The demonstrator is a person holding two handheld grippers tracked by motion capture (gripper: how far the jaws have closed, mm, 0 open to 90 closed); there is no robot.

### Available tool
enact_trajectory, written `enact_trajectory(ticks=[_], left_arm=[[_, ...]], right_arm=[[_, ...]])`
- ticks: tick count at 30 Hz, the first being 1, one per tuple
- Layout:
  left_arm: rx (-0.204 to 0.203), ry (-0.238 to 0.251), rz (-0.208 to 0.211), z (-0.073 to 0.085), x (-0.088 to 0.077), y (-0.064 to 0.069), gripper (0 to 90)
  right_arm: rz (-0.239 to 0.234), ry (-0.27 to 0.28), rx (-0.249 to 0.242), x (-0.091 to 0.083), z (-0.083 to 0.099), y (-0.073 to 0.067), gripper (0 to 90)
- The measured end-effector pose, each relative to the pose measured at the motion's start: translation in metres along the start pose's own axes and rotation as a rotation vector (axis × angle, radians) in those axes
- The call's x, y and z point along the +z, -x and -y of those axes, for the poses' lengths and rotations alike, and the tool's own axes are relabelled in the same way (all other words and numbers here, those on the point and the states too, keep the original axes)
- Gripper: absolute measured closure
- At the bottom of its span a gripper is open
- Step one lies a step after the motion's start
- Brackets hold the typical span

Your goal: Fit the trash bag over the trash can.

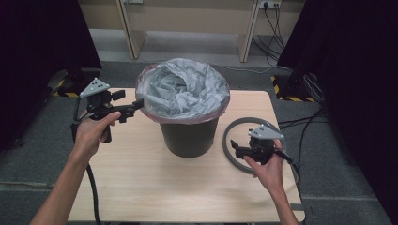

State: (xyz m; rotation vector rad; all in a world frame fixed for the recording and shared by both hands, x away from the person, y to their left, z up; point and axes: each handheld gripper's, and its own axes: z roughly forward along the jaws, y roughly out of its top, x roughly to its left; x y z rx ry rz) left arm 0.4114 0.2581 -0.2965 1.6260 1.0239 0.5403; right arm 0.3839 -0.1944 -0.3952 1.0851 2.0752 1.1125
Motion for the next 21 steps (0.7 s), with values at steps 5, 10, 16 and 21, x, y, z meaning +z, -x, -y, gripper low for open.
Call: enact_trajectory(ticks=[5,10,16,21], left_arm=[[-0.025,-0.01,0.031,0.007,0.0,-0.001,15.9],[-0.029,-0.015,0.044,0.01,0.004,0.001,15.8],[-0.037,-0.011,0.068,0.011,0.008,0.003,16.1],[-0.039,0.003,0.094,0.011,0.008,0.003,17.3]], right_arm=[[0.03,0.048,-0.024,-0.004,-0.04,0.01,20.7],[0.034,0.085,-0.004,-0.003,-0.076,0.022,21.4],[0.039,0.099,0.015,0.004,-0.106,0.035,23.4],[0.07,0.124,0.037,0.01,-0.13,0.048,24.9]])
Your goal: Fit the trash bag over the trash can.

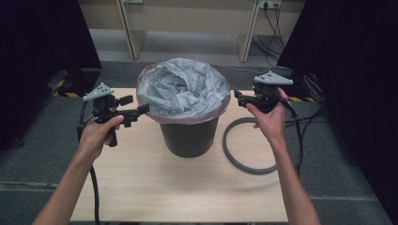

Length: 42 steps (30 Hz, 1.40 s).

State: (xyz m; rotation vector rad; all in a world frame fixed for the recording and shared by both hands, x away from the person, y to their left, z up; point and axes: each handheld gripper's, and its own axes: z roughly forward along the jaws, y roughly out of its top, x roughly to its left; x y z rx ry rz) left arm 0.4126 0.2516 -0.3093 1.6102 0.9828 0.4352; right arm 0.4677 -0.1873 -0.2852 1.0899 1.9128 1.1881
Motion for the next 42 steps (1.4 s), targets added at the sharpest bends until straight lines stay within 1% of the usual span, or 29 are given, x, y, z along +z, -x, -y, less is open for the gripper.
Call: enact_trajectory(ticks=[3,4,5,7,8,10,11,12,13,14,15,16,17,18,19,20,21,22,25,26,27,28,29,31,32,35,37,39,42], left_arm=[[0.02,-0.001,0.004,0.001,0.0,0.002,18.3],[0.017,-0.001,0.01,0.001,0.0,0.003,19.2],[0.015,-0.001,0.015,0.002,0.0,0.003,19.2],[0.018,-0.001,0.021,0.002,0.001,0.003,20.4],[0.02,-0.002,0.028,0.003,0.002,0.004,23.5],[0.022,-0.005,0.043,0.003,0.003,0.004,23.4],[0.02,-0.005,0.046,0.003,0.004,0.004,23.1],[0.019,-0.004,0.049,0.003,0.004,0.004,23.3],[0.014,0.0,0.06,0.003,0.005,0.004,23.9],[0.014,0.0,0.06,0.003,0.005,0.004,24.5],[0.012,0.003,0.068,0.004,0.005,0.004,24.5],[0.017,0.009,0.077,0.004,0.004,0.004,26.5],[0.017,0.009,0.077,0.004,0.004,0.004,28.0],[0.023,0.01,0.082,0.005,0.004,0.004,28.0],[0.028,0.009,0.089,0.006,0.004,0.004,31.9],[0.03,0.007,0.111,0.008,0.004,0.004,35.4],[0.03,0.007,0.111,0.008,0.004,0.004,38.2],[0.029,0.009,0.119,0.009,0.004,0.004,38.2],[0.021,0.005,0.147,0.012,0.005,0.004,44.3],[0.023,0.003,0.16,0.013,0.005,0.005,51.1],[0.031,0.0,0.171,0.014,0.005,0.007,55.1],[0.031,0.0,0.171,0.014,0.005,0.007,59.9],[0.034,0.005,0.179,0.015,0.005,0.007,59.9],[0.04,0.014,0.184,0.016,0.005,0.009,70.2],[0.043,0.017,0.18,0.016,0.006,0.009,70.2],[0.046,0.021,0.173,0.018,0.005,0.009,75.8],[0.039,0.026,0.172,0.02,0.005,0.009,81.3],[0.043,0.025,0.167,0.021,0.005,0.009,85.3],[0.045,0.022,0.161,0.023,0.005,0.009,87.8]], right_arm=[[0.003,0.026,0.026,0.002,-0.011,0.004,25.8],[-0.005,0.041,0.037,0.004,-0.017,0.003,26.1],[-0.005,0.041,0.037,0.004,-0.017,0.003,26.1],[-0.024,0.049,0.044,0.006,-0.024,0.0,26.1],[-0.026,0.053,0.025,0.008,-0.03,-0.006,25.9],[-0.028,0.053,0.018,0.01,-0.033,-0.008,25.4],[-0.038,0.05,0.021,0.013,-0.036,-0.01,25.4],[-0.078,0.032,0.058,0.02,-0.039,-0.011,25.2],[-0.096,0.008,0.08,0.025,-0.04,-0.012,25.2],[-0.109,-0.009,0.091,0.029,-0.039,-0.012,25.4],[-0.109,-0.009,0.091,0.029,-0.039,-0.012,25.4],[-0.127,-0.034,0.097,0.035,-0.037,-0.014,25.9],[-0.127,-0.034,0.097,0.035,-0.037,-0.014,25.9],[-0.142,-0.046,0.103,0.038,-0.036,-0.014,26.9],[-0.175,-0.046,0.124,0.04,-0.033,-0.013,34.9],[-0.191,-0.049,0.136,0.04,-0.031,-0.012,38.0],[-0.202,-0.055,0.146,0.041,-0.029,-0.01,42.1],[-0.202,-0.055,0.146,0.041,-0.029,-0.01,42.1],[-0.234,-0.047,0.159,0.042,-0.024,-0.007,56.7],[-0.247,-0.037,0.163,0.041,-0.023,-0.006,65.6],[-0.244,-0.03,0.161,0.039,-0.022,-0.006,68.2],[-0.244,-0.03,0.161,0.039,-0.022,-0.006,68.2],[-0.241,-0.024,0.155,0.037,-0.022,-0.005,71.5],[-0.236,0.003,0.157,0.031,-0.021,-0.003,78.7],[-0.236,0.003,0.157,0.031,-0.021,-0.003,78.7],[-0.221,0.007,0.149,0.028,-0.019,-0.001,83.2],[-0.209,-0.009,0.135,0.029,-0.016,0.0,85.7],[-0.207,-0.009,0.133,0.03,-0.014,0.0,87.6],[-0.187,-0.019,0.111,0.033,-0.011,-0.002,88.4]])
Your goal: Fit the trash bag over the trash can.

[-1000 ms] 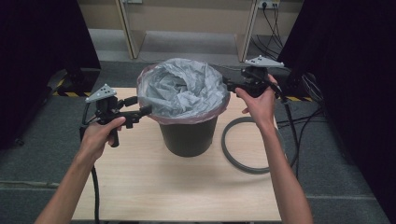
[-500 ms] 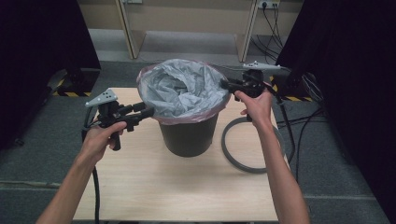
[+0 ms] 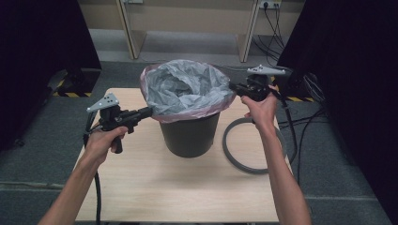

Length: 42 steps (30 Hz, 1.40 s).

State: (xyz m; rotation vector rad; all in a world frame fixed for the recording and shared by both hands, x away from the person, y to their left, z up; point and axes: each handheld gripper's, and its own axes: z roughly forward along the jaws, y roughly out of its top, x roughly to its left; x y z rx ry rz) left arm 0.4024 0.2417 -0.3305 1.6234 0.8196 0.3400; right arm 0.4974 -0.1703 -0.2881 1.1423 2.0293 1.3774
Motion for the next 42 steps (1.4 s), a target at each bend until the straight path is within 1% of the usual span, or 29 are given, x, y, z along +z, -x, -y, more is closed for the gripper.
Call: enact_trajectory(ticks=[3,4,5,6,8,9,10,12,13,15,16,17,18,19,20,22,23,24,26,27,28,30,34,35,36,37,40,41,42], left_arm=[[0.019,-0.018,0.006,0.003,0.0,0.003,88.7],[0.03,-0.026,0.015,0.005,0.0,0.005,88.8],[0.043,-0.036,0.014,0.007,0.0,0.007,88.9],[0.065,-0.048,0.0,0.009,0.0,0.008,88.9],[0.098,-0.068,-0.021,0.011,0.002,0.009,88.9],[0.098,-0.068,-0.021,0.011,0.002,0.009,88.9],[0.1,-0.08,-0.01,0.013,0.003,0.009,88.9],[0.102,-0.091,-0.001,0.016,0.005,0.009,88.9],[0.081,-0.094,0.013,0.018,0.006,0.005,88.9],[0.081,-0.098,0.013,0.02,0.007,0.003,88.9],[0.08,-0.103,0.015,0.023,0.009,0.0,88.8],[0.067,-0.102,0.021,0.025,0.01,-0.001,88.8],[0.07,-0.102,0.024,0.026,0.011,-0.001,88.8],[0.077,-0.105,0.022,0.026,0.011,0.0,88.8],[0.095,-0.115,0.023,0.027,0.011,0.004,88.8],[0.167,-0.143,0.032,0.03,0.011,0.015,88.9],[0.173,-0.146,0.036,0.031,0.011,0.017,88.9],[0.162,-0.149,0.032,0.033,0.011,0.014,88.8],[0.145,-0.14,0.034,0.034,0.01,0.009,88.8],[0.145,-0.14,0.034,0.034,0.01,0.009,88.8],[0.15,-0.143,0.04,0.035,0.01,0.01,88.8],[0.194,-0.16,0.045,0.037,0.01,0.015,88.8],[0.222,-0.187,0.047,0.042,0.009,0.015,88.8],[0.223,-0.187,0.044,0.043,0.008,0.015,88.8],[0.226,-0.192,0.043,0.044,0.007,0.014,88.8],[0.244,-0.196,0.031,0.043,0.007,0.013,88.6],[0.231,-0.19,0.018,0.042,0.008,0.01,87.6],[0.204,-0.18,-0.002,0.041,0.009,0.008,87.2],[0.168,-0.168,-0.014,0.039,0.011,0.004,87.2]], right_arm=[[-0.004,-0.019,-0.011,0.002,0.002,-0.002,89.1],[-0.002,-0.022,-0.016,0.002,0.003,-0.002,89.2],[0.004,-0.03,-0.027,0.002,0.004,-0.003,89.3],[0.012,-0.042,-0.041,0.002,0.005,-0.003,89.3],[0.014,-0.054,-0.046,0.003,0.008,-0.002,89.3],[0.014,-0.054,-0.046,0.003,0.008,-0.002,89.3],[0.011,-0.059,-0.044,0.004,0.009,-0.001,89.3],[0.014,-0.069,-0.041,0.007,0.014,0.0,89.3],[0.013,-0.073,-0.042,0.008,0.015,0.001,89.3],[0.017,-0.075,-0.044,0.009,0.016,0.001,89.3],[0.024,-0.082,-0.048,0.013,0.017,0.003,89.2],[0.022,-0.083,-0.042,0.014,0.017,0.003,89.2],[0.021,-0.082,-0.04,0.016,0.018,0.004,89.2],[0.018,-0.084,-0.038,0.017,0.018,0.004,89.2],[0.015,-0.086,-0.038,0.017,0.018,0.005,89.3],[0.02,-0.098,-0.046,0.018,0.019,0.005,89.3],[0.012,-0.121,-0.05,0.02,0.02,0.005,89.3],[-0.001,-0.125,-0.043,0.02,0.022,0.005,89.2],[0.003,-0.13,-0.048,0.018,0.023,0.003,89.2],[0.003,-0.13,-0.048,0.018,0.023,0.003,89.2],[0.003,-0.131,-0.057,0.017,0.023,0.003,89.2],[-0.004,-0.139,-0.061,0.016,0.024,0.003,89.2],[-0.018,-0.159,-0.081,0.01,0.025,0.002,89.2],[-0.018,-0.164,-0.096,0.007,0.025,0.002,89.2],[-0.011,-0.167,-0.11,0.004,0.025,0.003,89.2],[0.001,-0.179,-0.126,-0.002,0.024,0.004,89.2],[0.013,-0.175,-0.123,-0.003,0.022,0.007,88.9],[0.014,-0.16,-0.121,0.001,0.019,0.009,88.7],[0.014,-0.16,-0.121,0.001,0.019,0.009,88.7]])
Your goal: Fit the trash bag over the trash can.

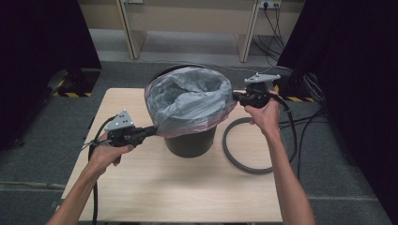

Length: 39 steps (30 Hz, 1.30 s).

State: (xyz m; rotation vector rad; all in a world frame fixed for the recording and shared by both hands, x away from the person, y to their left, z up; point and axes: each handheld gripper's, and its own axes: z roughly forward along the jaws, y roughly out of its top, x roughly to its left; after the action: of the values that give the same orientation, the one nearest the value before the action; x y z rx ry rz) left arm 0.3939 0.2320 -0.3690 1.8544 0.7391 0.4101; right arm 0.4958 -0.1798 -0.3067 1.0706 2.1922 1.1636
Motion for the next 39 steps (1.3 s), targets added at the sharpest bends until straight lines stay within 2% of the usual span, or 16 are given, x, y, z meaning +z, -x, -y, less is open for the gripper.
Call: enact_trajectory(ticks=[2,5,6,7,12,16,18,19,20,21,22,23,24,27,31,39], left_arm=[[-0.052,0.022,-0.015,-0.002,0.003,-0.006,85.9],[-0.091,0.052,-0.019,-0.002,0.005,-0.005,78.6],[-0.095,0.066,-0.015,-0.003,0.005,-0.004,78.6],[-0.086,0.075,-0.001,-0.005,0.007,0.001,76.4],[-0.09,0.072,-0.008,-0.005,0.012,0.006,76.4],[-0.106,0.076,0.0,-0.002,0.013,0.006,69.9],[-0.129,0.106,-0.004,-0.002,0.006,0.006,53.2],[-0.152,0.142,-0.002,-0.003,-0.004,0.005,40.7],[-0.152,0.142,-0.002,-0.003,-0.004,0.005,36.5],[-0.145,0.148,-0.004,-0.005,-0.01,0.005,32.8],[-0.142,0.162,-0.023,-0.008,-0.021,0.005,29.8],[-0.142,0.162,-0.023,-0.008,-0.021,0.005,28.5],[-0.142,0.17,-0.034,-0.01,-0.026,0.005,27.7],[-0.14,0.194,-0.062,-0.017,-0.037,0.001,26.9],[-0.163,0.215,-0.099,-0.026,-0.041,-0.006,24.7],[-0.183,0.213,-0.134,-0.035,-0.038,-0.013,18.0]], right_arm=[[0.003,0.009,0.014,0.008,-0.003,0.002,88.5],[0.013,0.011,0.018,0.024,-0.005,0.003,88.6],[0.013,0.011,0.018,0.024,-0.005,0.003,88.6],[0.028,0.015,0.007,0.035,-0.003,0.006,88.6],[0.007,0.059,0.07,0.053,0.001,0.012,88.6],[0.005,0.077,0.057,0.059,0.002,0.009,82.4],[0.033,0.074,0.072,0.054,0.001,0.01,72.3],[0.057,0.078,0.088,0.045,0.001,0.012,59.4],[0.057,0.078,0.088,0.045,0.001,0.012,59.4],[0.075,0.096,0.119,0.031,-0.001,0.015,50.5],[0.074,0.119,0.132,0.023,-0.001,0.016,47.5],[0.074,0.119,0.132,0.023,-0.001,0.016,47.5],[0.072,0.157,0.158,0.007,-0.003,0.018,40.6],[0.068,0.186,0.168,-0.009,-0.006,0.016,38.3],[0.003,0.225,0.142,-0.035,-0.009,-0.003,35.5],[-0.058,0.219,0.105,-0.044,-0.005,-0.03,33.2]])
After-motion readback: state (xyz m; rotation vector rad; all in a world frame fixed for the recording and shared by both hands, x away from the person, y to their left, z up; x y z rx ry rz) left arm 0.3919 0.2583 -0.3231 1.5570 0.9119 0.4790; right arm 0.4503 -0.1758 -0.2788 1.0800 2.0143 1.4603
